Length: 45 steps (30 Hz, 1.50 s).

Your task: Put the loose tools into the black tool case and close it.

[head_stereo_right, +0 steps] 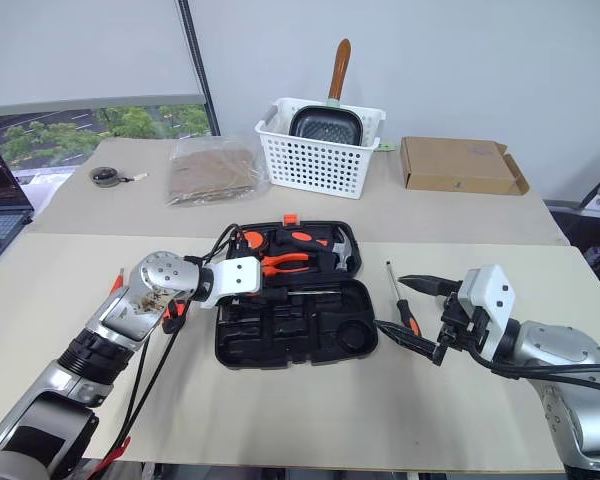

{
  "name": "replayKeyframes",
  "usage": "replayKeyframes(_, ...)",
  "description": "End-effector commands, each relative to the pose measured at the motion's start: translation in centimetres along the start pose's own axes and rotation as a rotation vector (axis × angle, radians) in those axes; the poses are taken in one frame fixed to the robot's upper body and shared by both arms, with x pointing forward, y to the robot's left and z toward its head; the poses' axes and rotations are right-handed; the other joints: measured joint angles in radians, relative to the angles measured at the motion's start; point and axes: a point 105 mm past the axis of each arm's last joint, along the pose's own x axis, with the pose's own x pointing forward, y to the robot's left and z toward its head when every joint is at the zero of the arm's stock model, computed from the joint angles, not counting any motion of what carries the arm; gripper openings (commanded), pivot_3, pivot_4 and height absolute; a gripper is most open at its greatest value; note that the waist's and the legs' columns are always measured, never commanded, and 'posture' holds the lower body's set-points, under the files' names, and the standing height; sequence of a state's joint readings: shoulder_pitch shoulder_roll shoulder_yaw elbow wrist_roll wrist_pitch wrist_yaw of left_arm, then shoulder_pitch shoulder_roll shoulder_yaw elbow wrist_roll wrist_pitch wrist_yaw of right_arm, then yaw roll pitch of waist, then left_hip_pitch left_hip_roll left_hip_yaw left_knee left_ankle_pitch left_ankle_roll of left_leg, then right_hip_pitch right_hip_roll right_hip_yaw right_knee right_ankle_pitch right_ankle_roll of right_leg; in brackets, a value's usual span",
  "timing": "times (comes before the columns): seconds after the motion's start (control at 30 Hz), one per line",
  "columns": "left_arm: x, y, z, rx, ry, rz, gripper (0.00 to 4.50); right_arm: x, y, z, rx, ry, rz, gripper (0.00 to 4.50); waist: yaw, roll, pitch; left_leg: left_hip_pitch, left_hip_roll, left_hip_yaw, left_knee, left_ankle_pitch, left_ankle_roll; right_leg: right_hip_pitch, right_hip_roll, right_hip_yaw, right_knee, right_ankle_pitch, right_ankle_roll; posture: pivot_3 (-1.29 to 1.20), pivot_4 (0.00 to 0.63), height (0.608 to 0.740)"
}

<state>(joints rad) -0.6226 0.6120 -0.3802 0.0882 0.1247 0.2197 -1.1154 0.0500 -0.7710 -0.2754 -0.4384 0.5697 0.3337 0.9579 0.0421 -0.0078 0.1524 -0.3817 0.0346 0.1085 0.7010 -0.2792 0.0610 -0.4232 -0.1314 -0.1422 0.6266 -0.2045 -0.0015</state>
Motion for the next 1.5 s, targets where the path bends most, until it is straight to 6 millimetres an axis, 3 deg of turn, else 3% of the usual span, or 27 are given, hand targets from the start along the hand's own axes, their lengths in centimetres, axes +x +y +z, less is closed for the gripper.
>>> replayKeyframes(0.03, 0.2, -1.2, -2.5, -0.046, 0.107, -0.047, 0.97, 0.3, -0.1, 1.0, -0.044, -0.029, 0.001, 4.5, -0.001, 0.0, 0.0, 0.0, 0.0, 0.0, 0.0, 0.0, 0.0, 0.0, 0.0, 0.0, 0.0, 0.0, 0.0, 0.0, 0.15, 0.7)
replayKeyframes(0.07, 0.2, -1.2, -2.5, -0.048, 0.108, -0.04, 0.97, 0.3, -0.1, 1.0, -0.044, -0.029, 0.0, 4.5, -0.001, 0.0, 0.0, 0.0, 0.0, 0.0, 0.0, 0.0, 0.0, 0.0, 0.0, 0.0, 0.0, 0.0, 0.0, 0.0, 0.15, 0.7)
replayKeyframes(0.13, 0.1, -1.0, -2.5, -0.047, 0.105, -0.025, 1.99, 0.3, 0.0, 1.0, -0.043, -0.03, 0.0, 4.5, -0.001, 0.0, 0.0, -0.001, 0.0, 0.0, 0.0, 0.0, 0.0, 0.0, 0.0, 0.0, 0.0, 0.0, 0.0, 0.0, 0.15, 0.7)
replayKeyframes(0.2, 0.1, -0.5, -2.2, -0.043, 0.095, -0.004, 2.43, 0.3, 0.0, 1.0, -0.041, -0.03, -0.003, 4.5, 0.0, 0.001, 0.0, -0.001, 0.0, 0.0, 0.0, 0.0, 0.001, 0.0, 0.0, 0.001, -0.001, 0.0, 0.0, 0.0, 0.15, 0.7)
replayKeyframes(0.4, -0.5, 1.3, -0.4, -0.037, 0.03, 0.062, 4.43, 0.2, 0.0, 0.9, -0.039, -0.029, -0.01, 4.5, 0.002, 0.0, 0.0, -0.002, 0.0, 0.0, 0.0, 0.0, 0.0, -0.001, 0.0, 0.001, -0.001, 0.0, 0.0, 0.0, 0.15, 0.7)
replayKeyframes(0.7, -3.0, 3.8, 4.8, -0.114, -0.188, 0.17, 4.43, 0.2, -0.1, 0.9, -0.039, -0.027, -0.004, 4.5, -0.002, 0.0, 0.0, -0.01, -0.001, 0.002, -0.001, 0.001, 0.004, -0.008, 0.002, 0.004, -0.003, 0.002, 0.002, 0.0, 0.15, 0.7)
replayKeyframes(0.73, -3.1, 4.0, 5.2, -0.135, -0.216, 0.185, 3.92, 0.3, -0.1, 0.9, -0.038, -0.028, -0.004, 4.5, -0.001, 0.0, 0.0, -0.011, -0.002, 0.002, 0.0, 0.001, 0.003, -0.009, 0.002, 0.005, -0.003, 0.002, 0.001, 0.0, 0.15, 0.7)
replayKeyframes(0.77, -3.1, 4.2, 5.4, -0.167, -0.239, 0.206, 3.75, 0.3, 0.0, 0.8, -0.038, -0.028, -0.003, 4.5, -0.001, 0.0, 0.0, -0.011, -0.002, 0.002, -0.001, 0.001, 0.003, -0.008, 0.002, 0.005, -0.003, 0.002, 0.001, 0.0, 0.15, 0.7)
replayKeyframes(0.97, -1.5, 3.4, 5.0, -0.405, -0.346, 0.289, 1.44, 0.4, 0.0, 0.8, -0.037, -0.03, -0.003, 4.5, -0.002, -0.001, 0.001, -0.008, -0.003, 0.003, -0.001, -0.001, 0.008, -0.002, 0.002, 0.008, -0.01, 0.003, 0.004, 0.0, 0.15, 0.7)
replayKeyframes(1.1, 0.3, 0.7, 5.2, -0.568, -0.426, 0.268, 0.02, 0.3, 0.2, 0.6, -0.033, -0.025, -0.002, 4.5, -0.003, -0.001, 0.001, -0.008, -0.003, 0.003, 0.0, -0.003, 0.01, -0.001, 0.002, 0.009, -0.012, 0.005, 0.006, 0.0, 0.15, 0.7)
replayKeyframes(1.3, 2.1, -1.2, 3.9, -0.598, -0.35, 0.267, 0.02, 0.4, 0.2, 0.7, -0.033, -0.026, 0.0, 4.5, -0.001, -0.001, 0.001, -0.007, -0.003, 0.003, 0.0, -0.002, 0.008, -0.001, 0.002, 0.009, -0.012, 0.007, 0.005, 0.0, 0.15, 0.7)
replayKeyframes(1.5, 3.5, -2.1, 1.2, -0.625, -0.182, 0.266, 0.02, 0.3, 0.2, 0.8, -0.034, -0.026, -0.002, 4.5, -0.002, 0.0, 0.0, -0.006, -0.003, 0.003, 0.0, -0.002, 0.008, -0.001, 0.002, 0.009, -0.012, 0.007, 0.004, 0.0, 0.15, 0.7)
